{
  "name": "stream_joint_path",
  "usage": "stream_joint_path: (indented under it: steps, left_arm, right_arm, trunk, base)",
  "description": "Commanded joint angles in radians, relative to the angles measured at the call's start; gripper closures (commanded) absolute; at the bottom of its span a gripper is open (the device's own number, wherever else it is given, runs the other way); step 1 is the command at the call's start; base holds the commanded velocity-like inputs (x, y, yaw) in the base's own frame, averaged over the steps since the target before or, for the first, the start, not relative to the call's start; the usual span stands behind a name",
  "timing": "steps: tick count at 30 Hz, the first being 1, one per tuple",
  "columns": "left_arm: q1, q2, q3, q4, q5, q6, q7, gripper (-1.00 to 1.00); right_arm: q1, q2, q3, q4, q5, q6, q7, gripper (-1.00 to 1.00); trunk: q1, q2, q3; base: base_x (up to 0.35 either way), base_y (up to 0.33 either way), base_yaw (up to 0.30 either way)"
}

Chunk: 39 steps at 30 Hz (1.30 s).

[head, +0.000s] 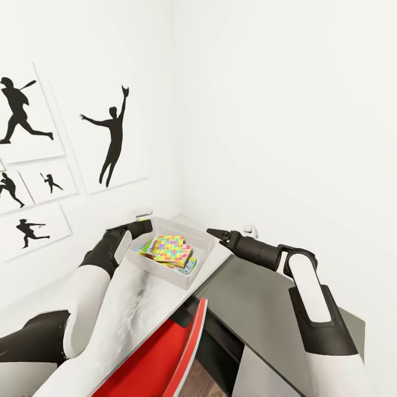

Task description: Put all the toys in the child's room - the three board games (two on the bed and one on the table), the two jigsaw puzzles on the table, and the tennis ball on the table - inside the toy box on the table in the child's room.

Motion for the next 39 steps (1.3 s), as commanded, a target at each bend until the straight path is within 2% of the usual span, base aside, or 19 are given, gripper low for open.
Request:
stream_joint_path:
  steps: [1,6,14,21,24,39]
  left_arm:
    - [-0.006,-0.001,0.007,-0.002,0.003,0.016,-0.004,1.0]
    - [-0.039,0.0,0.007,0.001,0.0,0.042,0.0,1.0]
    - [-0.047,0.003,0.007,0.013,-0.001,0.053,0.001,1.0]
    - [-0.047,0.007,0.008,0.048,-0.05,0.047,0.003,1.0]
    - [-0.047,0.008,0.008,0.051,-0.058,0.045,0.003,1.0]
    - [-0.048,0.005,0.009,0.046,-0.063,0.034,0.003,1.0]
  right_arm:
    - [-0.001,0.0,-0.001,0.0,-0.001,0.004,-0.001,-1.0]
    - [-0.001,0.003,-0.001,0.0,-0.001,0.007,-0.001,-1.0]
    - [-0.001,0.005,-0.002,0.0,-0.001,0.007,-0.001,-1.0]
    - [-0.001,0.01,-0.001,0.0,-0.001,0.007,-0.001,-1.0]
    - [-0.001,0.01,0.0,0.0,-0.001,0.007,-0.001,-1.0]
    - [-0.001,0.01,0.001,0.0,-0.002,0.011,-0.001,-1.0]
  trunk:
    - [0.001,-0.002,-0.004]
    - [0.001,-0.002,-0.012]
    - [0.001,-0.002,-0.024]
    - [0.001,-0.002,-0.035]
    - [0.001,-0.002,-0.039]
    - [0.001,-0.002,-0.062]
  base:
    - [0.0,0.0,-0.072]
    - [0.0,0.0,-0.072]
    - [0.0,0.0,-0.072]
    - [0.0,0.0,-0.073]
    - [0.0,0.0,-0.073]
    - [0.0,0.0,-0.072]
